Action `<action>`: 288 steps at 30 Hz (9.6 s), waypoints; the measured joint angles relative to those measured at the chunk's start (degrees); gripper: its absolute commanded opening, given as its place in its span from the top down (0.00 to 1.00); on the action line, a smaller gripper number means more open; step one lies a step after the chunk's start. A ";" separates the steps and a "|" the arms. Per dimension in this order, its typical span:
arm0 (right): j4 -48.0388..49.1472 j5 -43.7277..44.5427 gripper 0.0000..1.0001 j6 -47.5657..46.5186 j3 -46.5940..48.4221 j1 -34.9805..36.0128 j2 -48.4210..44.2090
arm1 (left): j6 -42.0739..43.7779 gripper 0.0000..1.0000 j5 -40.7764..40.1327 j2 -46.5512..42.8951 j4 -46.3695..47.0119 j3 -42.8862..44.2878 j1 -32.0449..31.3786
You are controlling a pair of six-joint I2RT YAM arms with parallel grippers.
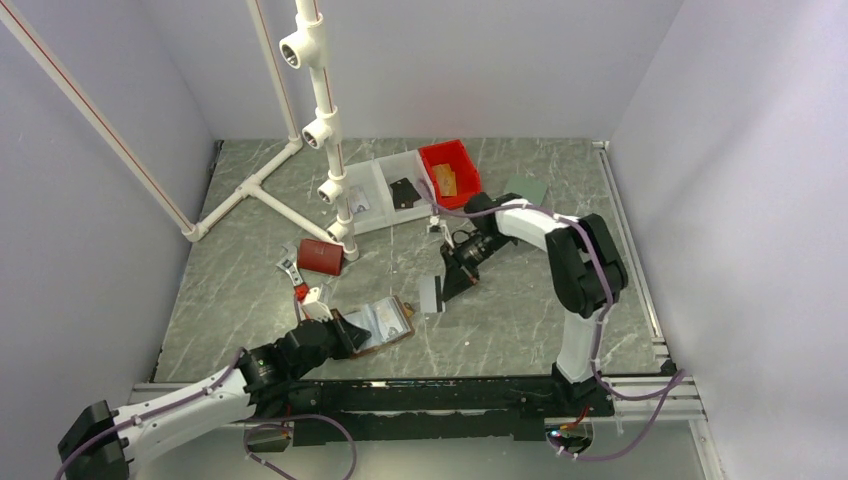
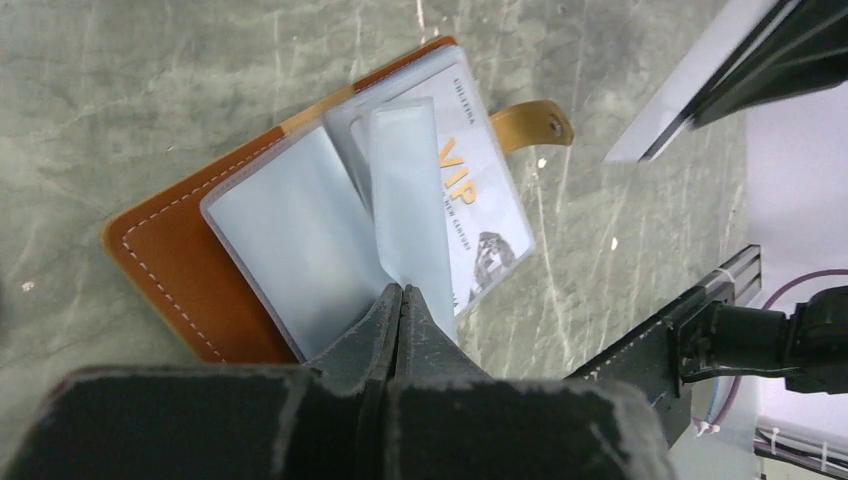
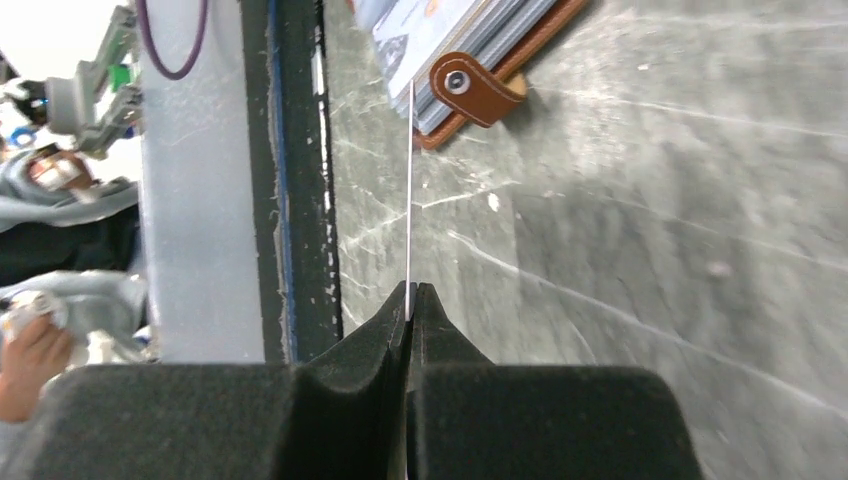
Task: Take the credit cards out of the card holder
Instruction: Place the credit card in the storage box, then remove the credit card from the card holder.
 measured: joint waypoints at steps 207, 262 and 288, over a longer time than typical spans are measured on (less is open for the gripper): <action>31.50 21.03 1.00 24.57 -17.68 2.71 -19.89 | 5.51 0.55 13.38 40.13 16.06 27.30 0.28; 26.18 17.42 1.00 24.65 -12.70 2.62 -12.59 | -11.65 0.54 9.09 53.13 21.77 24.13 -0.13; 22.34 17.51 0.91 22.84 -10.91 3.17 -10.45 | -9.77 0.57 12.31 56.87 31.65 23.02 0.39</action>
